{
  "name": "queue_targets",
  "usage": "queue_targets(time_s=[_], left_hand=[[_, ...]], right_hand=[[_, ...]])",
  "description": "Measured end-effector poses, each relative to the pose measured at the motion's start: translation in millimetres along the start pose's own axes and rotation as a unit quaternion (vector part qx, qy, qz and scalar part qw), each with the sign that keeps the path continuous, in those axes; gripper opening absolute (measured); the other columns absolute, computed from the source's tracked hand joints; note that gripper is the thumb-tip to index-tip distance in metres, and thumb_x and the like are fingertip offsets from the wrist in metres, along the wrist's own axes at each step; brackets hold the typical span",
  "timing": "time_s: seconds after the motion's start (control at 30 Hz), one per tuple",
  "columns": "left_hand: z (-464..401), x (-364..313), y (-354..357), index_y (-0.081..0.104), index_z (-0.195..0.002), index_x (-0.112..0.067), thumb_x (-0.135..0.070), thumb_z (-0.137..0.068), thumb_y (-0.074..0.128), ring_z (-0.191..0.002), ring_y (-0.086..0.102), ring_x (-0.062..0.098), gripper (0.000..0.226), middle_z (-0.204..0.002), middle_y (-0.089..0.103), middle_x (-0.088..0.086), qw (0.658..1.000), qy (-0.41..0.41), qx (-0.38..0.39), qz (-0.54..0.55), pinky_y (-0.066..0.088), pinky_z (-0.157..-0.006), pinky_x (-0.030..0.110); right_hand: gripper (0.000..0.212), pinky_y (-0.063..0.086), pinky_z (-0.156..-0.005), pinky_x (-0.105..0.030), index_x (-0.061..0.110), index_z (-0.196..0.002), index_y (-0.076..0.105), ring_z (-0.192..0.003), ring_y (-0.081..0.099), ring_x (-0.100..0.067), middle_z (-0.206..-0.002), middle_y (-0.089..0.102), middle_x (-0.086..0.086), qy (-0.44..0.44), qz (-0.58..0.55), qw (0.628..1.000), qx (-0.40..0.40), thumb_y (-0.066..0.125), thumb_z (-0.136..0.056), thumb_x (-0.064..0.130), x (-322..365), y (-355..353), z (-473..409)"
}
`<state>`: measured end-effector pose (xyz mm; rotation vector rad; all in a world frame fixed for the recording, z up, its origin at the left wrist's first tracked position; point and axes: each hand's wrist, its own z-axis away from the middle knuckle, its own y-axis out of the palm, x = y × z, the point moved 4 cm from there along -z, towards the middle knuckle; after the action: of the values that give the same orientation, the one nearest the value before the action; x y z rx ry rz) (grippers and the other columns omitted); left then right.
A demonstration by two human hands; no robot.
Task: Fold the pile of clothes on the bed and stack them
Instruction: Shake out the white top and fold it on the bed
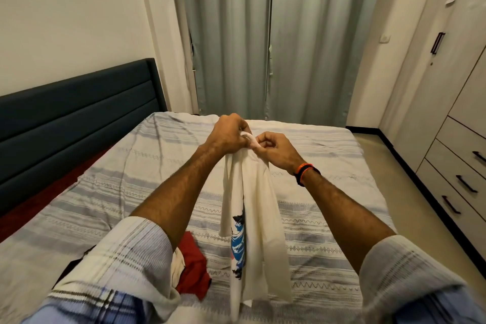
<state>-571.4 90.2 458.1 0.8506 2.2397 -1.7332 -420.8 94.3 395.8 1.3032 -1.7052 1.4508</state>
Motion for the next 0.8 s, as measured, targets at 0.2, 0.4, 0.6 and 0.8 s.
queue_targets(time_s=[0.2, 0.4, 0.6, 0.8], left_hand=[[3.5, -1.8, -7.7, 0.073, -0.078, -0.025, -0.034, -0.077, 0.079, -0.083, 0.065, 0.018, 0.011, -0.083, 0.071, -0.004, 0.991, 0.010, -0.097, 0.086, 0.056, -0.079, 0.034], [1.2, 26.3, -25.1, 0.066, -0.085, -0.030, -0.046, -0.083, 0.065, -0.091, 0.064, 0.024, 0.016, -0.093, 0.071, -0.002, 0.988, -0.057, -0.142, -0.029, 0.054, -0.083, 0.039], [8.4, 52.9, -5.8, 0.058, -0.088, -0.025, -0.032, -0.086, 0.063, -0.096, 0.061, 0.026, 0.008, -0.098, 0.068, 0.000, 0.989, -0.129, -0.051, -0.044, 0.050, -0.094, 0.046], [12.7, 20.1, 24.3, 0.060, -0.118, -0.016, -0.031, -0.071, 0.087, -0.093, 0.059, 0.016, 0.057, -0.106, 0.062, -0.004, 0.998, -0.015, 0.041, 0.050, 0.050, -0.080, 0.028]], right_hand=[[0.024, 0.043, -0.066, -0.029, 0.004, -0.098, 0.065, -0.083, 0.054, -0.026, -0.091, 0.060, -0.007, 0.085, 0.279, 0.955, 0.057, 0.066, -0.077, 0.015, -17.6, 6.4, 4.3], [0.012, 0.033, -0.051, -0.010, 0.013, -0.084, 0.068, -0.082, 0.056, -0.017, -0.086, 0.064, -0.001, 0.088, 0.165, 0.980, -0.063, 0.061, -0.083, 0.004, -19.9, -8.9, 1.3], [0.007, 0.043, -0.068, -0.014, 0.015, -0.084, 0.074, -0.079, 0.061, -0.012, -0.080, 0.068, 0.005, 0.008, 0.054, 0.990, -0.133, 0.068, -0.088, 0.016, 2.2, -10.7, -8.6], [0.010, 0.046, -0.069, -0.031, 0.020, -0.080, 0.070, -0.067, 0.054, -0.006, -0.067, 0.062, 0.014, -0.016, 0.010, 0.998, -0.056, 0.068, -0.089, 0.023, 9.4, 13.6, -20.1]])
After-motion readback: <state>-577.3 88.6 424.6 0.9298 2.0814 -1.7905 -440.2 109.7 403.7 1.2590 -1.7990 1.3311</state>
